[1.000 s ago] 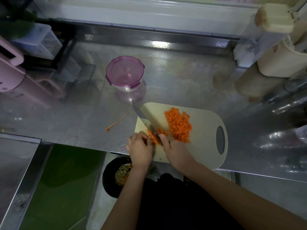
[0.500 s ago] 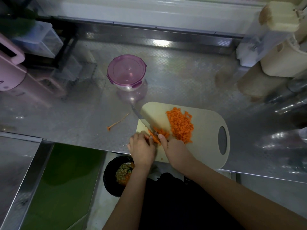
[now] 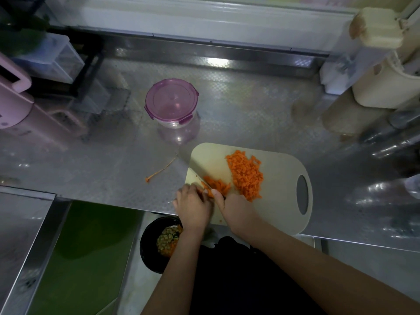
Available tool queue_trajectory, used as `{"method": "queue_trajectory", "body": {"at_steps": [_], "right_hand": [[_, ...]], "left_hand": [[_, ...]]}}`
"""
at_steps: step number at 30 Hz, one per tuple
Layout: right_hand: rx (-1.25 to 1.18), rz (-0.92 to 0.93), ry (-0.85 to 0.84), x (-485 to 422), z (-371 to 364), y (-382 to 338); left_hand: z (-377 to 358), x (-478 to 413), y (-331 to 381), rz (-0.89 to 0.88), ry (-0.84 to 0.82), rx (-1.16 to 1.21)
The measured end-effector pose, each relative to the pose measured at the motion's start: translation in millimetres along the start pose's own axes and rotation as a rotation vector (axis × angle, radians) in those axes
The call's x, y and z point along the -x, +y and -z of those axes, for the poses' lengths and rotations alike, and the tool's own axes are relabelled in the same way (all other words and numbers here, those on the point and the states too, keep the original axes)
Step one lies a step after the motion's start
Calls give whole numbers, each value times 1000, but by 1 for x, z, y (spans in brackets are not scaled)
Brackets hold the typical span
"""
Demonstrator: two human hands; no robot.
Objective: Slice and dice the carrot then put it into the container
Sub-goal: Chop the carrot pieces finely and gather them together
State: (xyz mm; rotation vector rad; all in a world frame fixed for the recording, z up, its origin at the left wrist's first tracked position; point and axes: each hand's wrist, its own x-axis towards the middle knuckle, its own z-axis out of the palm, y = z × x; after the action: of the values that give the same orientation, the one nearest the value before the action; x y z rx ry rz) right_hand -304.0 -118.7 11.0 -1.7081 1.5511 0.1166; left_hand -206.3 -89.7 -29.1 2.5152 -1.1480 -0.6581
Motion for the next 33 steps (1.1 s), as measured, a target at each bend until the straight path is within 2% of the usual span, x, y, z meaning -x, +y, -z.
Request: {"method": "queue_trajectory", "body": {"at_steps": [7,16,26,33], "right_hand": [[38,58,28,-4,-2,-9],[-232,94,-15,-11,14,8],[-194,132,58,13,15,14],[-132,81,27,11,10,14]], "left_hand": [[1,2,-2,-12,1,14],[0,0,-2,-7,-15,41],[1,1,0,6,9,30],[2,2,0,-3,5,9]]}}
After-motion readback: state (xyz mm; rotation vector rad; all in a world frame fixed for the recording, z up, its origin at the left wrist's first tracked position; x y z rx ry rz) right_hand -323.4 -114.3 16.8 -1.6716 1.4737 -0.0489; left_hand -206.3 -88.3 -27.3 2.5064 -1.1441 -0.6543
